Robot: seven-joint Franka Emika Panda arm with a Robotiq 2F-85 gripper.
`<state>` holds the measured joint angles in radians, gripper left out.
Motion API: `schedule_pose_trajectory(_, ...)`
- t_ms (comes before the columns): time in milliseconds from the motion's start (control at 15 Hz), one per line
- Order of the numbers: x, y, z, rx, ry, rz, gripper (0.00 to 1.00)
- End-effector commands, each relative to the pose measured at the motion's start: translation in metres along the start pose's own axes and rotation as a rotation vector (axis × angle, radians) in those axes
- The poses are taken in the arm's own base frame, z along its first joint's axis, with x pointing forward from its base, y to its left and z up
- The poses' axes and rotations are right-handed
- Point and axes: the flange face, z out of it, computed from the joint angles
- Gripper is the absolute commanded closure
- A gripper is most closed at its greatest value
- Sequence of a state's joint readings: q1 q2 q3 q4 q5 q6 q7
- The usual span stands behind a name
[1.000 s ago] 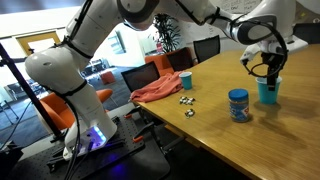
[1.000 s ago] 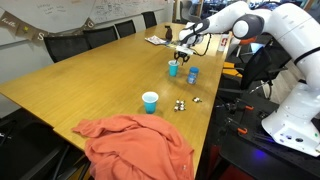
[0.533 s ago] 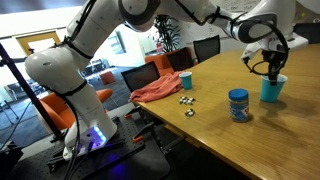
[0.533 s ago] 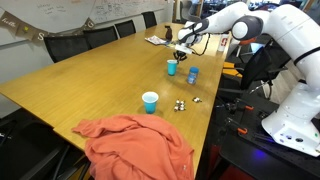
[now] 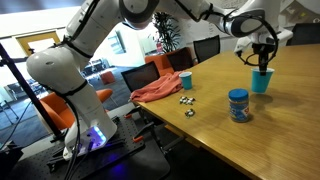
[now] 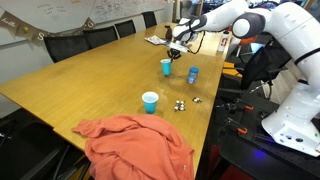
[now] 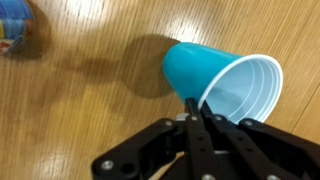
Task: Move the blue cup to the left
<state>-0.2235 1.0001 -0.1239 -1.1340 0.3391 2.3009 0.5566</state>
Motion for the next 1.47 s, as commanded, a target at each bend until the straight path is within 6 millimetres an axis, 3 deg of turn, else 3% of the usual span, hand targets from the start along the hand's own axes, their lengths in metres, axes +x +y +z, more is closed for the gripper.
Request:
schedule_pose_trajectory(0, -0.045, -0.024, -0.008, -0.01, -0.037, -0.118, 0.99)
schedule_pose_trajectory(400, -0.12, -0.058, 0.01, -0.024, -0.066, -0.326, 0.99)
schedule_pose_trajectory(733, -0.154, -0.068, 0.009, 0.007, -0.066, -0.421, 0.99)
schedule_pose_trajectory(800, -0.157, -0.067, 0.008, 0.003, -0.067, -0.428, 0.71)
schedule_pose_trajectory(867, -0.16, -0.065, 0.006, 0.0, -0.068, -0.437, 0.7)
schedule_pose_trajectory(1067, -0.166, -0.058, -0.008, -0.006, -0.066, -0.453, 0.49)
schedule_pose_trajectory(1400, -0.178, -0.043, -0.064, -0.004, -0.041, -0.464, 0.1)
